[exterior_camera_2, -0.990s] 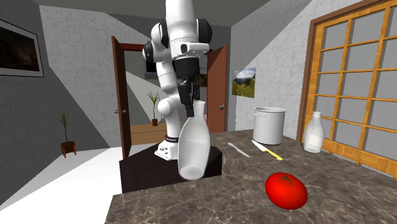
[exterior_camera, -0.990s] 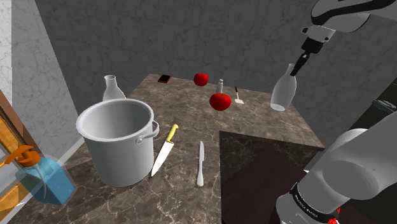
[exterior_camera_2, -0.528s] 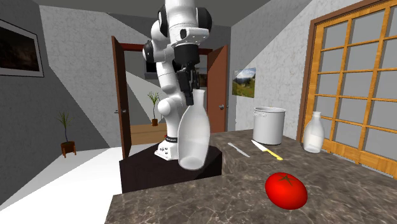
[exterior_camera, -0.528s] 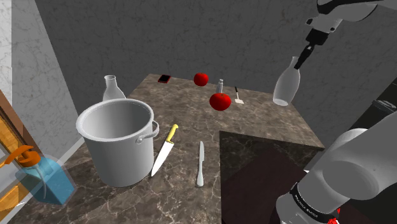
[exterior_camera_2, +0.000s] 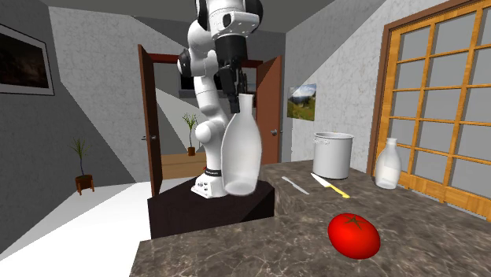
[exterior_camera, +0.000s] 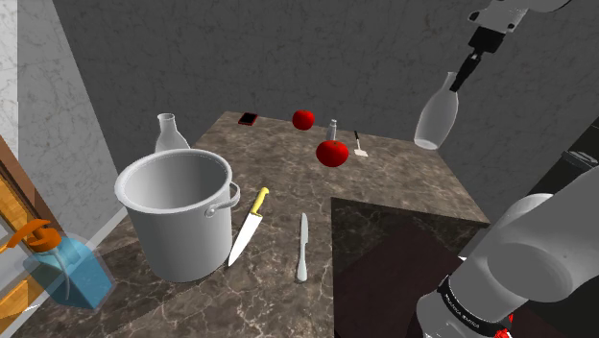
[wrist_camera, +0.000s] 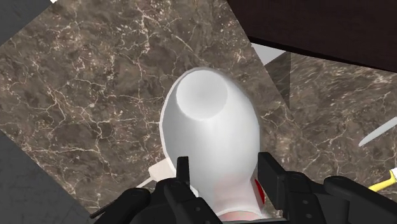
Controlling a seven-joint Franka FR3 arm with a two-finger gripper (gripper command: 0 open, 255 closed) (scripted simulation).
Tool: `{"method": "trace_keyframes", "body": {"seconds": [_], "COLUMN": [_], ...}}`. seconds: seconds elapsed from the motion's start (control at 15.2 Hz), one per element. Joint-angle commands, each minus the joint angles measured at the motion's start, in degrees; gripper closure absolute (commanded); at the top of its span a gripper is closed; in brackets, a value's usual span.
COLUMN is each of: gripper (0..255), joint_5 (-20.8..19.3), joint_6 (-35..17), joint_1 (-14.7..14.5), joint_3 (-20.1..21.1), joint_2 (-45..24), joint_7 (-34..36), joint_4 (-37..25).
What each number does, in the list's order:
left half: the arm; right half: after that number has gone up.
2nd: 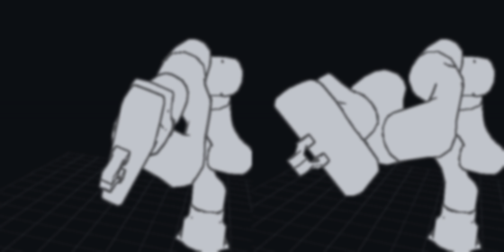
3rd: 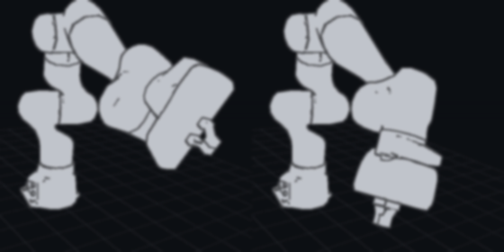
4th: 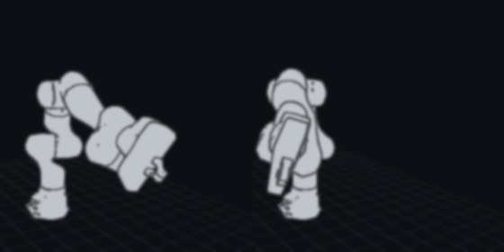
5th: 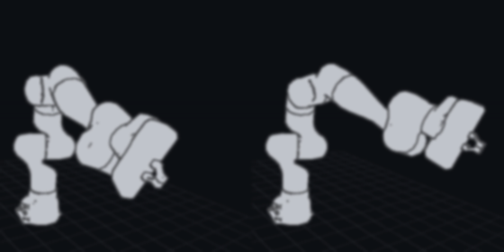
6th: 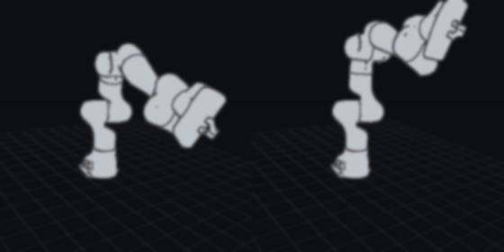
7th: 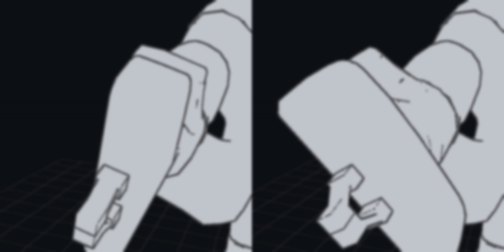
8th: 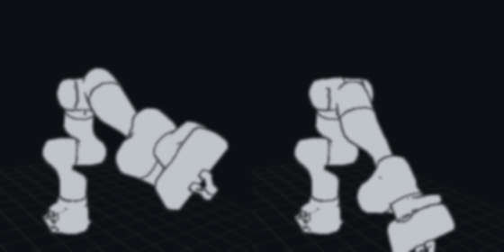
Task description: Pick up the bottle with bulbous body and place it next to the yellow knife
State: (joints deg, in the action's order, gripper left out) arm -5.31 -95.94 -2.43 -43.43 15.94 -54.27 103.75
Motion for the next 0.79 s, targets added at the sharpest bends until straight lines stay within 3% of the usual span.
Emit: {"method": "trace_keyframes", "body": {"seconds": [0.0, 0.73], "gripper": [255, 255], "joint_5": [0.3, 2.9], "joint_6": [1.7, 10.5], "joint_1": [-0.1, -0.9], "joint_3": [-0.1, -1.5], "joint_2": [-0.4, -4.4], "joint_7": [-0.2, -1.7], "joint_4": [-2.0, -13.9]}}
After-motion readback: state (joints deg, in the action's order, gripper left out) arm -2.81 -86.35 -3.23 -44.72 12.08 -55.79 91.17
